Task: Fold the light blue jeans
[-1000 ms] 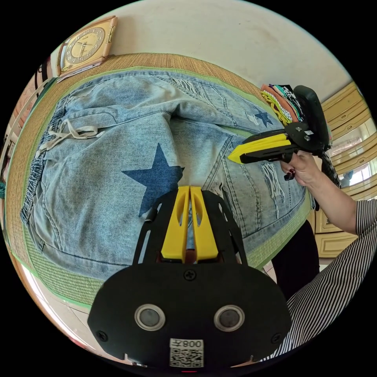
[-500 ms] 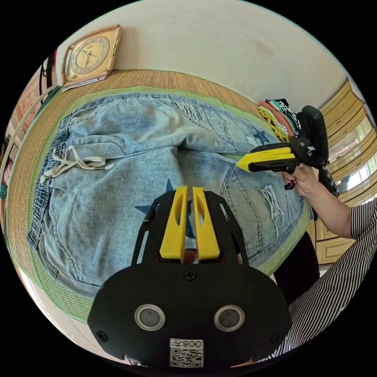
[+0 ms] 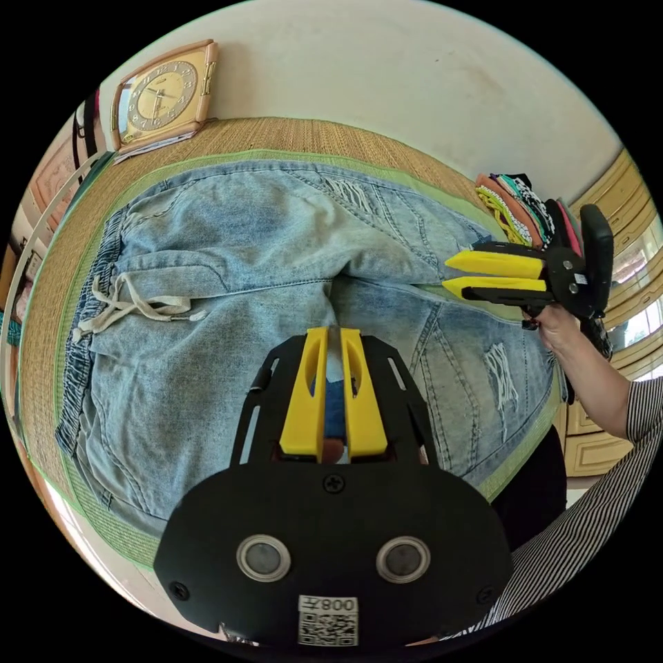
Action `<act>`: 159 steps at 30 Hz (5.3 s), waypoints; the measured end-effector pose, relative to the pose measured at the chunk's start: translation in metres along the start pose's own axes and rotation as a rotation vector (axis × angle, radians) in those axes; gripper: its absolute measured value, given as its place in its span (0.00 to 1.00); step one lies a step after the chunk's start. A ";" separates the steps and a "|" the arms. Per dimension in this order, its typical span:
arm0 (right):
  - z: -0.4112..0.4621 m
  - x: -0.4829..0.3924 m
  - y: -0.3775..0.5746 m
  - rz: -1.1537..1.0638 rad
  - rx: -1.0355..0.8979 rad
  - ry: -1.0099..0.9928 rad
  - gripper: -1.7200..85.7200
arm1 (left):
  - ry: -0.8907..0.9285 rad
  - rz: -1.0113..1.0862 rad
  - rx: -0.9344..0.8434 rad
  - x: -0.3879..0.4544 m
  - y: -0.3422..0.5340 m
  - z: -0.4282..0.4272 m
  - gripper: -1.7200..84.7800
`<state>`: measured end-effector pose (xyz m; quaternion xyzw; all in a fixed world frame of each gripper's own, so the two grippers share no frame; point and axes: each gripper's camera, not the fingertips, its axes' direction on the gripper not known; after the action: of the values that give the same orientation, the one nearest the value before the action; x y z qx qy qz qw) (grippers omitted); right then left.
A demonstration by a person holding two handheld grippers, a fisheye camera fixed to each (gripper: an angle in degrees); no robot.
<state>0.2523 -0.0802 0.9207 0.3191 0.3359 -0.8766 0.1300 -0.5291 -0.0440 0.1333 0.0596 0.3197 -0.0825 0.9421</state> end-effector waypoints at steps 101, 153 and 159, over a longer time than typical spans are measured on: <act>0.039 -0.211 0.004 -0.109 -0.185 -0.458 0.02 | -0.119 -0.418 0.043 -0.172 0.158 -0.206 0.02; -0.128 0.031 0.051 0.515 -0.053 -0.056 0.08 | 0.145 0.069 -0.075 0.008 -0.022 0.036 0.03; -0.141 0.053 0.084 0.614 -0.064 -0.125 0.04 | 0.154 0.046 -0.093 0.022 -0.030 0.060 0.03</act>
<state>0.3155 -0.0483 0.7638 0.3469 0.2427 -0.8033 0.4189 -0.4820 -0.0859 0.1653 0.0293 0.3933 -0.0410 0.9180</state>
